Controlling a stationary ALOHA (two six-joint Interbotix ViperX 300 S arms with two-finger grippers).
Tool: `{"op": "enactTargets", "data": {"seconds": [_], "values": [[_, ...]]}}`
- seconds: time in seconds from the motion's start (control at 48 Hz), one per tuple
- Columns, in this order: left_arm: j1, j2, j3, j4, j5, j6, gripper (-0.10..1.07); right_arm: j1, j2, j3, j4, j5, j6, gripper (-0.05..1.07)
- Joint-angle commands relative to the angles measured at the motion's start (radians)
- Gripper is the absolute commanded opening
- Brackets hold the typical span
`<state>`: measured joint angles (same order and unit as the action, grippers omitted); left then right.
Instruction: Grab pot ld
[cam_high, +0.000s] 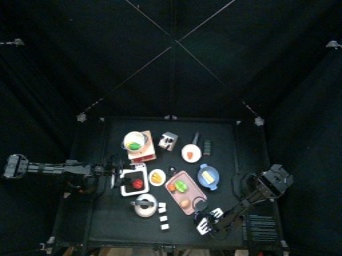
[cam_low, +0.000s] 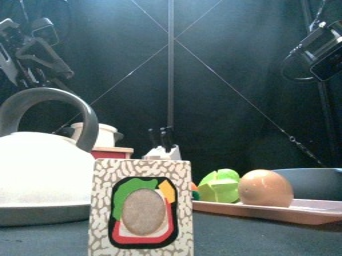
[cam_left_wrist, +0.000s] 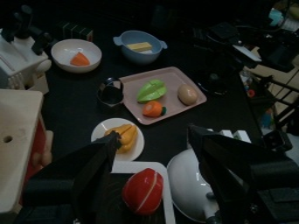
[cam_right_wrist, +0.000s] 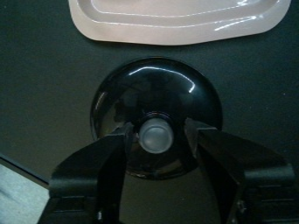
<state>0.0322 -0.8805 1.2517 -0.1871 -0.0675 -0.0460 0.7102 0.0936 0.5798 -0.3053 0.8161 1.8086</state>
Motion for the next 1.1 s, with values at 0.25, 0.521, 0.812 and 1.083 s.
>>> {"op": "enactTargets", "data": {"seconds": [0.25, 0.521, 0.812, 1.083], "values": [[-0.002, 0.002, -0.012, 0.000, -0.012, -0.002, 0.97, 0.005, -0.026, -0.025, 0.000, 0.028, -0.002, 0.68], [-0.002, 0.002, -0.011, 0.000, -0.012, -0.002, 0.97, 0.006, -0.049, -0.041, 0.000, 0.043, -0.003, 0.62], [-0.002, 0.002, -0.012, -0.002, -0.012, -0.002, 0.97, 0.012, -0.069, -0.044, -0.029, 0.044, -0.002, 0.62], [-0.002, 0.002, -0.014, -0.002, -0.012, -0.002, 0.97, 0.008, -0.071, -0.049, -0.037, 0.044, -0.002, 0.62]]}}
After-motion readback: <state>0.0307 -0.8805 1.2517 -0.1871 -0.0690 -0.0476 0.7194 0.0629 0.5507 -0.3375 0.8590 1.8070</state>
